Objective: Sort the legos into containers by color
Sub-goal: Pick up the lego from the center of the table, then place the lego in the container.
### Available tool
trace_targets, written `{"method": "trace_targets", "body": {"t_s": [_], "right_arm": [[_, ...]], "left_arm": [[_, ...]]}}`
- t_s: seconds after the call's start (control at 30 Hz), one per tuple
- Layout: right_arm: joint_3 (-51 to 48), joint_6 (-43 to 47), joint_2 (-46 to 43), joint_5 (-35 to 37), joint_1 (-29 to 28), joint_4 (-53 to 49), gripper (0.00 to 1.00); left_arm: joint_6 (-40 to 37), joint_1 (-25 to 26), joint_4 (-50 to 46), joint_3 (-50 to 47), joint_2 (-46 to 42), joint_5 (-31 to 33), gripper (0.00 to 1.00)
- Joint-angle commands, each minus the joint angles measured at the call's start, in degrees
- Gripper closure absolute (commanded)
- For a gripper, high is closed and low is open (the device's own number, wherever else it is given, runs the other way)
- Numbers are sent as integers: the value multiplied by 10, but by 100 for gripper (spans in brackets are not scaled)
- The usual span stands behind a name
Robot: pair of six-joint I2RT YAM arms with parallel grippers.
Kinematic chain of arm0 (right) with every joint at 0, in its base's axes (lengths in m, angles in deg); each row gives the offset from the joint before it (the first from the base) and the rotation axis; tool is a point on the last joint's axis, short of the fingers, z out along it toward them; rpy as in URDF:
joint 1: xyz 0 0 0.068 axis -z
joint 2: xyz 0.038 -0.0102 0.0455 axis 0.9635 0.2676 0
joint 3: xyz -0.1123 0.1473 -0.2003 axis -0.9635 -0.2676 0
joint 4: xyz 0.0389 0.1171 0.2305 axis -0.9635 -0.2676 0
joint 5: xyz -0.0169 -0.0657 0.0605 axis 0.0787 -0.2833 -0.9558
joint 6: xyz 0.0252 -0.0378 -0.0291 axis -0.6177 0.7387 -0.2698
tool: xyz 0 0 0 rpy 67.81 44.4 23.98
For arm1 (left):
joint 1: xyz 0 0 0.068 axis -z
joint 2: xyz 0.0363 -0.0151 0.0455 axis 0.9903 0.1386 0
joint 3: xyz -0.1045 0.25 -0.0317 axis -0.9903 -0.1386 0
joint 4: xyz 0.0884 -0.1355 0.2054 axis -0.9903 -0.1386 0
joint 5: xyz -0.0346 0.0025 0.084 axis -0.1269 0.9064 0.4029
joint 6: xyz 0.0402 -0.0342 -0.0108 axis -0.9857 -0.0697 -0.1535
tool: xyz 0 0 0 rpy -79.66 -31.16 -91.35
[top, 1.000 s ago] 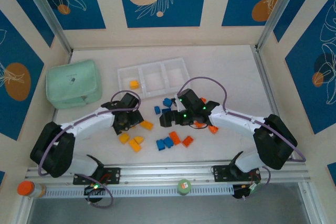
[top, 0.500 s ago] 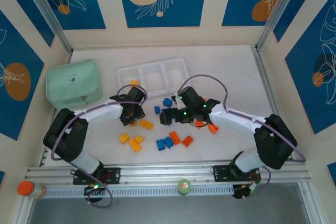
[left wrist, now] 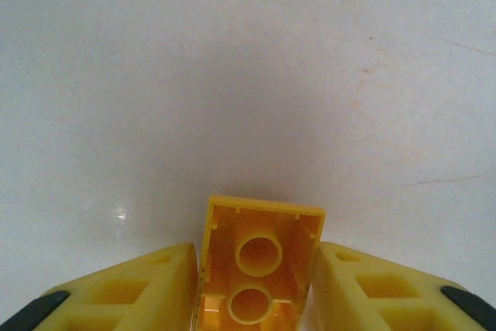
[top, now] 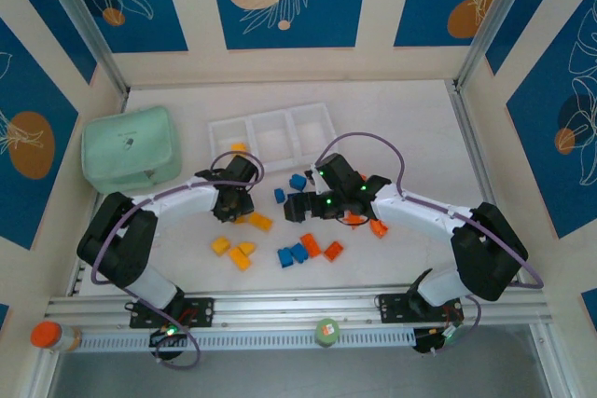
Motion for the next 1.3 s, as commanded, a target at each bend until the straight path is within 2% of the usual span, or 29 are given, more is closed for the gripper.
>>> {"method": "trace_targets", "body": {"t_s": [0.0, 0.3, 0.53, 0.7, 0.87, 1.1, 1.27], "right_arm": [[15, 1, 4, -9, 4, -2, 1], [14, 3, -11, -11, 12, -5, 1], [46, 34, -23, -2, 11, -38, 1], [62, 39, -23, -4, 22, -39, 1], [80, 37, -14, -6, 37, -37, 1], [93, 34, -4, -2, 60, -38, 1], [95, 38, -4, -4, 72, -41, 1]], "left_arm": [[-30, -4, -24, 6, -6, 2, 61], [-49, -4, -55, 18, -33, 25, 73], [-73, -13, -95, 49, -77, 52, 75], [-111, -43, -102, 110, -79, 60, 75], [-152, -82, -101, 204, -17, 74, 75], [-188, -121, -91, 338, 116, 85, 76], [-205, -134, -102, 414, 198, 84, 75]]}}
